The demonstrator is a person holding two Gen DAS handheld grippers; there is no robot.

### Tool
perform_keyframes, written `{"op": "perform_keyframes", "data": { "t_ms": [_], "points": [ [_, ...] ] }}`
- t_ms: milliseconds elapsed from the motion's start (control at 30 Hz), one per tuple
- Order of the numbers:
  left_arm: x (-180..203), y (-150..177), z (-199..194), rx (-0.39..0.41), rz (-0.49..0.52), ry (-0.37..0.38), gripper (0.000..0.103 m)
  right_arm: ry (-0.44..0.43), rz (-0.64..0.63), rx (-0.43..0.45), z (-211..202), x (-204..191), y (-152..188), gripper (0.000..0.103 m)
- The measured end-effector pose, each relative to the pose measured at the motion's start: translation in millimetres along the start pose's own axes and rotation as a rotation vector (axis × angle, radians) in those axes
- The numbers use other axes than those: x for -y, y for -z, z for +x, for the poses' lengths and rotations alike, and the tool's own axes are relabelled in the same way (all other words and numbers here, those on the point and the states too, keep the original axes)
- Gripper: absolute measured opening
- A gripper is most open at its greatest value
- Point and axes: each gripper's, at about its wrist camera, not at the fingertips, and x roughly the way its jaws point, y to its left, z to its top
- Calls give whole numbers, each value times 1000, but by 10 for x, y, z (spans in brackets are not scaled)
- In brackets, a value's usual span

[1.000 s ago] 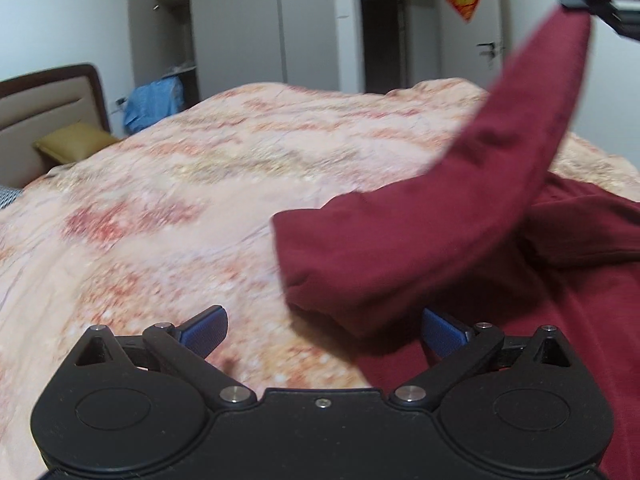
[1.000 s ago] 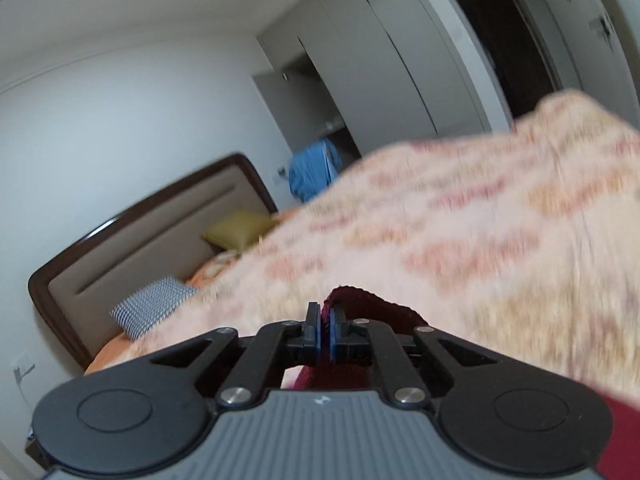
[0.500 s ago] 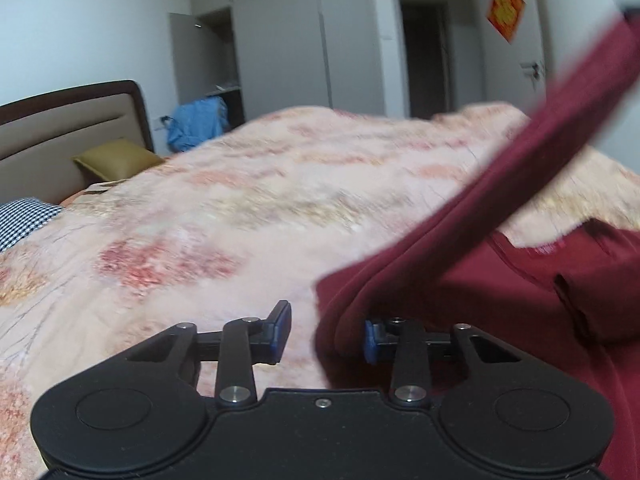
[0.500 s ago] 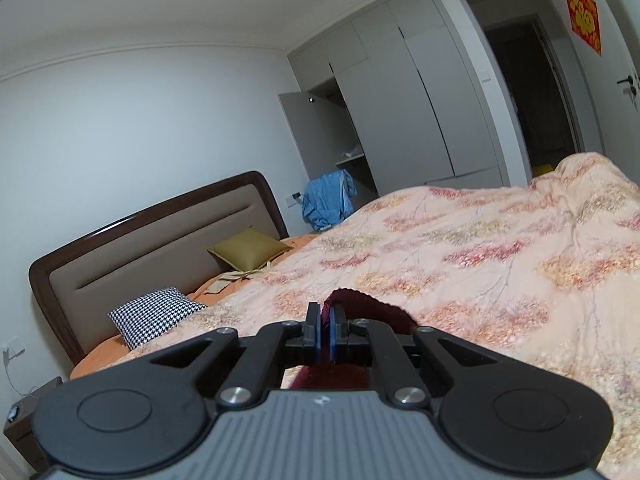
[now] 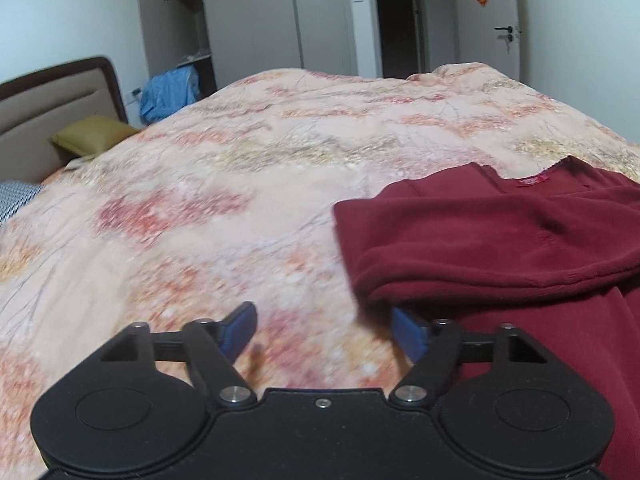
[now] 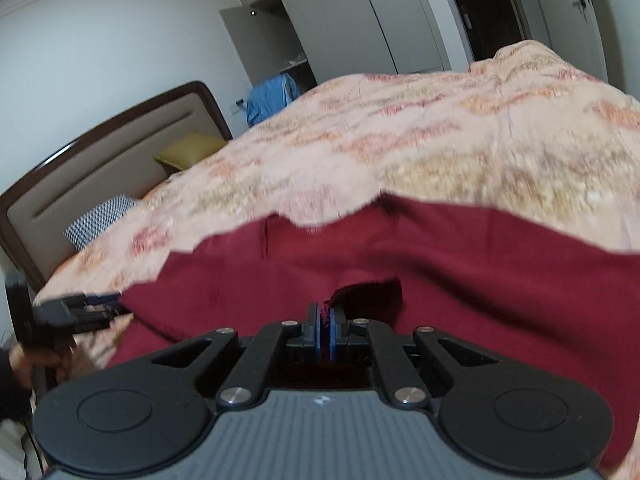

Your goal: Fold small clothes

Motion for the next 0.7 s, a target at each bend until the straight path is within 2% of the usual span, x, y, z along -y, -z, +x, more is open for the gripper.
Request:
{"op": "perform_keyframes", "data": {
  "t_ms": [67, 133, 233, 300, 433, 533, 567, 633, 700],
  "points": [
    [-86, 33, -92, -13, -41, 4, 83, -2, -12, -13, -35, -15, 63, 6],
    [-200, 40, -159, -12, -115, 12, 88, -3, -34, -31, -52, -33, 106, 12],
    [-339, -44, -172, 11, -249, 40, 94, -3, -50, -39, -123, -43, 149, 26],
    [-361, -151, -91, 21, -309, 46, 95, -13, -36, -24, -156, -23, 134, 44],
    [-261, -401, 236, 12, -343, 87, 95, 12, 8, 1, -139, 27, 42, 48],
    [-184, -519, 600, -61, -383, 137, 93, 45, 71, -11, -26, 77, -37, 48],
    [-163, -534, 724, -91, -393, 152, 88, 63, 80, -23, 30, 91, -61, 48],
    [-122, -568, 897, -129, -392, 172, 69, 75, 79, -38, 125, 97, -80, 44],
    [-101, -585, 956, -117, -380, 208, 12, 73, 69, -46, 193, 88, -91, 12]
  ]
}}
